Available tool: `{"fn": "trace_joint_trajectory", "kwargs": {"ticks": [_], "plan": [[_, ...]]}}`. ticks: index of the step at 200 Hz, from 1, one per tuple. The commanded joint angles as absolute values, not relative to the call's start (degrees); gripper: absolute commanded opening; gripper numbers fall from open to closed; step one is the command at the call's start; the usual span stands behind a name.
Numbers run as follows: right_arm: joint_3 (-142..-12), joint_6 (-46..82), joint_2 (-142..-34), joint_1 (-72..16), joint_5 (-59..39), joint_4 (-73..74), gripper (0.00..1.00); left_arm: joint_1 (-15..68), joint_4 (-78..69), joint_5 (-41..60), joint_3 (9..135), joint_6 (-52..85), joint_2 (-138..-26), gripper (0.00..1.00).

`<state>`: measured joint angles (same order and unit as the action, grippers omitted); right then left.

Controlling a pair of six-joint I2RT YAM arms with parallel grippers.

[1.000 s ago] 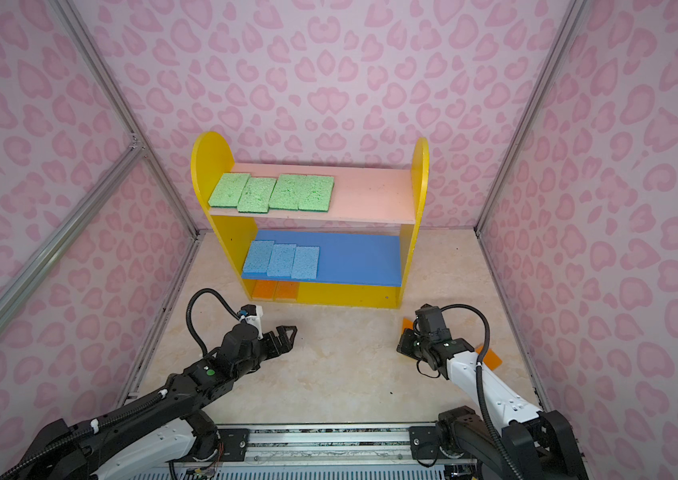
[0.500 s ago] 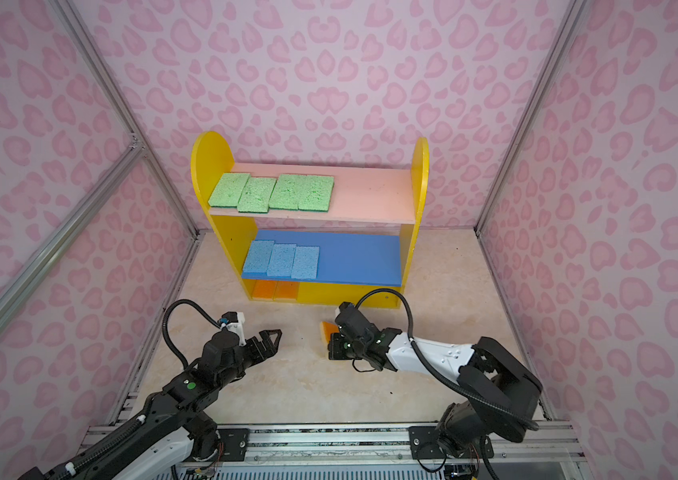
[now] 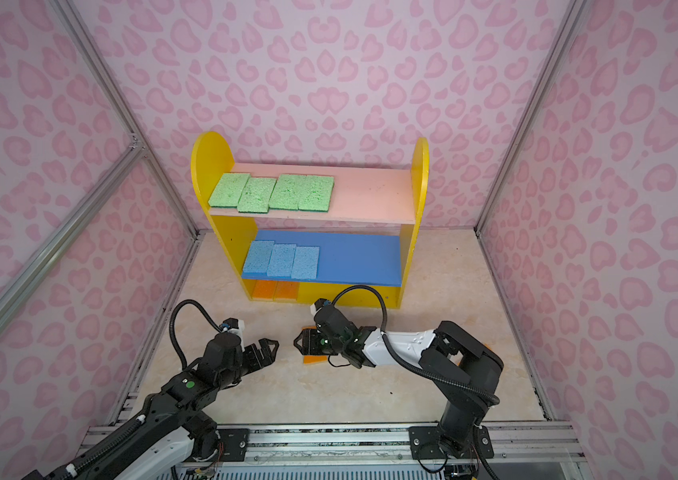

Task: Place and organize the cleaning sponges onto the shelf
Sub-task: 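Carry the orange sponge with the right gripper toward the left gripper and set it down, then grasp the orange sponge on the table with the left gripper while the right gripper approaches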

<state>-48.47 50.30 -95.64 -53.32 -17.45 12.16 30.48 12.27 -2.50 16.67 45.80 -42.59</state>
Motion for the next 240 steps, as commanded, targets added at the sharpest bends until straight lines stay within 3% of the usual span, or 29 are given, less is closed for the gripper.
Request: {"fn": "trace_joint_trajectory", "kwargs": {"ticks": [1,56,108,143,194,240], "plan": [[-45.6,49.9,-93.5,-51.7,-17.9,14.7,0.57,31.5,9.6,-2.5,17.0,45.6,-44.7,0.94],[-38.7,48.3,-87.1,-45.7,-19.6,14.5,0.57,37.1,4.7,-5.4,18.9,47.3,-55.1,0.68],[-34.6,47.5,-83.4,-41.9,-21.1,14.8,0.57,39.5,0.5,-5.5,21.9,48.4,-63.3,0.61],[-32.9,46.5,-81.6,-40.3,-21.0,14.0,0.56,42.1,-2.8,-5.1,24.4,50.1,-70.4,0.61],[-31.0,45.5,-79.6,-39.0,-22.0,13.4,0.56,43.6,-6.7,-3.5,27.1,52.4,-78.7,0.74],[-30.7,44.3,-78.7,-37.8,-23.0,11.7,0.56,43.8,-9.0,-2.7,29.2,53.0,-83.6,0.68]]}}
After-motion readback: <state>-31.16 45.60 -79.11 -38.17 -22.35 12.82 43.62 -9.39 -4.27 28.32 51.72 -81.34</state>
